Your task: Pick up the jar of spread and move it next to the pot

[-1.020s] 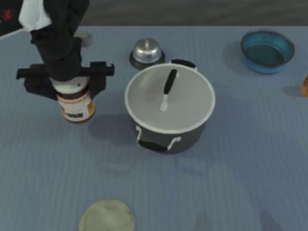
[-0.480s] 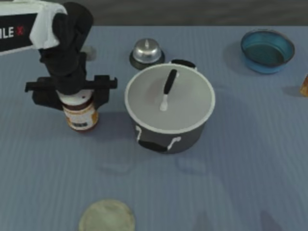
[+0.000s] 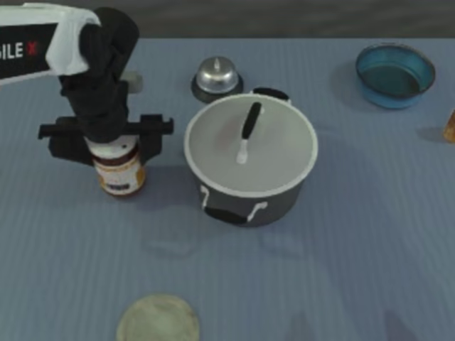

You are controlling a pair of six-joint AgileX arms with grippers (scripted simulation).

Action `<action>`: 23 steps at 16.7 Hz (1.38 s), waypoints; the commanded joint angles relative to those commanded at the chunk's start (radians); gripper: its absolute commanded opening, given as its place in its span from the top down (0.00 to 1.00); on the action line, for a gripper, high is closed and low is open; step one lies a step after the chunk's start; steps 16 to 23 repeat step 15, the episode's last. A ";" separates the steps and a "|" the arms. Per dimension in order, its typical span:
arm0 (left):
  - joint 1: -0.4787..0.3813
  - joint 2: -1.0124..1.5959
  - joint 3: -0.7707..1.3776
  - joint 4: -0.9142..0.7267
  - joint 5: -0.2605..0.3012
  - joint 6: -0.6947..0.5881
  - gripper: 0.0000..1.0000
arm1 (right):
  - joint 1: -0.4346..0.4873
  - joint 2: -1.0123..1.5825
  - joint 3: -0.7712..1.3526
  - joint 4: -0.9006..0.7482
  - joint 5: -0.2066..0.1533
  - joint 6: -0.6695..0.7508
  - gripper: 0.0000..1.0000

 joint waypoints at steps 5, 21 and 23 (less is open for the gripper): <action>0.000 0.000 0.000 0.000 0.000 0.000 0.32 | 0.000 0.000 0.000 0.000 0.000 0.000 0.00; 0.000 0.000 0.000 0.000 0.000 0.000 0.00 | 0.000 0.000 0.000 0.000 0.000 0.000 0.00; 0.000 0.000 0.000 0.000 0.000 0.000 0.00 | 0.000 0.000 0.000 0.000 0.000 0.000 0.00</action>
